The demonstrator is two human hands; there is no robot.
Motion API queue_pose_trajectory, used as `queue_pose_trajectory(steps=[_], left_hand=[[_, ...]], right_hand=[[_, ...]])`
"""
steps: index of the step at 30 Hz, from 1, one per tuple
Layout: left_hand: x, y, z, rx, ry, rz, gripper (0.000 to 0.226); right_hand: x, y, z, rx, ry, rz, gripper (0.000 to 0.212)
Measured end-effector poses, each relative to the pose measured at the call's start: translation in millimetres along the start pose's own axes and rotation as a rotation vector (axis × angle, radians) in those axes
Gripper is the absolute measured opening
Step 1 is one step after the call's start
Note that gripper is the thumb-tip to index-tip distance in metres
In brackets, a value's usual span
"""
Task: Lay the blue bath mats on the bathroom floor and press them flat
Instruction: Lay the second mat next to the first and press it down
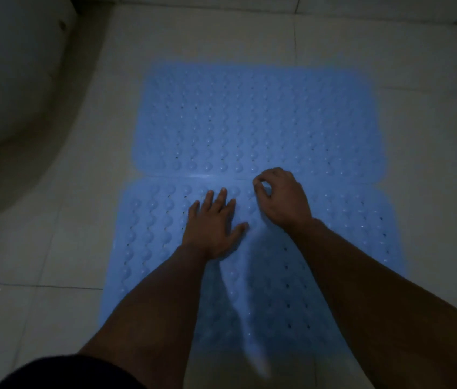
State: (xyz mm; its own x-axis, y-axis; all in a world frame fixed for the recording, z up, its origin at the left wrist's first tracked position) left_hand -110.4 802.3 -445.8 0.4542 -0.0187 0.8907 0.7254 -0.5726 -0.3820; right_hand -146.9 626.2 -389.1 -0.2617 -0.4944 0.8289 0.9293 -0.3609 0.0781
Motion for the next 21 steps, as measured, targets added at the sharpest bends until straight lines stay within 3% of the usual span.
queue_pose_trajectory(steps=[3,6,12,21], left_hand=[[35,-11,21,-0.062,0.049,-0.232,0.068],[51,-25,60,0.021,0.063,-0.388,0.054],[52,-48,132,0.202,0.083,-0.404,0.052],[42,-52,157,0.232,0.056,-0.397,0.055]], right_hand=[[-15,-4,29,-0.010,0.021,0.095,0.035],[-44,-13,66,0.050,0.057,0.146,0.038],[-136,-43,130,0.175,-0.069,0.285,0.056],[-171,-63,140,0.192,-0.320,0.211,0.073]])
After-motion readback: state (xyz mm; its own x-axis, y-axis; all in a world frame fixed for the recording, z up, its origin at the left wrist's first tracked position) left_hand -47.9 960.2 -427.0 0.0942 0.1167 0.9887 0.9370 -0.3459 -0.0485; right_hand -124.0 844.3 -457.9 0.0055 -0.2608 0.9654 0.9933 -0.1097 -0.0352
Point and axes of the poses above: each hand's wrist, its own y-axis towards the middle knuckle, its own x-axis out of the back of the hand, z = x × y, the point moved 7 cm from there along y, towards the middle knuckle, and after that the axes turned 8 degrees about x, right-handed, at the moved point
